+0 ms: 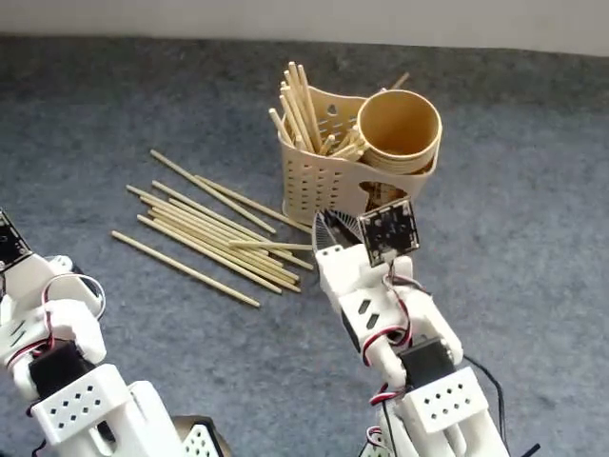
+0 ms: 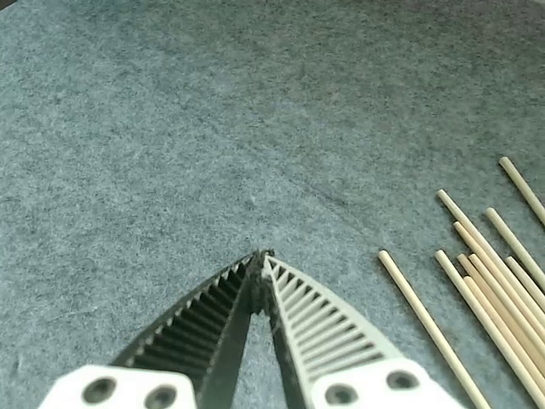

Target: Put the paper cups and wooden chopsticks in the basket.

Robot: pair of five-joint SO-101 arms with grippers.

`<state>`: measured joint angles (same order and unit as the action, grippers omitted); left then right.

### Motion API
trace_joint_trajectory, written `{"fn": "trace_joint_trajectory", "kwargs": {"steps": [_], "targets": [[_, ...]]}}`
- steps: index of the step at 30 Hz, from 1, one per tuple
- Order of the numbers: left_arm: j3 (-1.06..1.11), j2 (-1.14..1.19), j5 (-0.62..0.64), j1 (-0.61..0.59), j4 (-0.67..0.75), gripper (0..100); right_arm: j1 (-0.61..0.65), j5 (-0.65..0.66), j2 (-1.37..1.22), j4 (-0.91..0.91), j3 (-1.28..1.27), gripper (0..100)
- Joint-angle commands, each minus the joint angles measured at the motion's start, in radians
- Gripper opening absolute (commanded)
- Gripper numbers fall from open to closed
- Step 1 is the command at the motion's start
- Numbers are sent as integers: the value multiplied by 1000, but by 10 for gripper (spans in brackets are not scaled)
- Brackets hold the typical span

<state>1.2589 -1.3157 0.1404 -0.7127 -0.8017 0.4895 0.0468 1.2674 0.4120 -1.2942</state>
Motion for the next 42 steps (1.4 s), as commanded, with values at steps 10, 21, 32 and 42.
{"fn": "trace_joint_trajectory", "kwargs": {"steps": [10, 21, 32, 42], "targets": [[-38, -12, 2, 97, 74, 134, -18, -132, 197, -166, -272, 34], [-315, 1, -75, 157, -236, 181, -15, -130, 266, -217, -355, 34], [-403, 85, -68, 274, -359, 182, -15, -130, 265, -217, -357, 34], [-588, 630, 46, 288, -358, 185, -15, -129, 263, -216, -357, 34]]}}
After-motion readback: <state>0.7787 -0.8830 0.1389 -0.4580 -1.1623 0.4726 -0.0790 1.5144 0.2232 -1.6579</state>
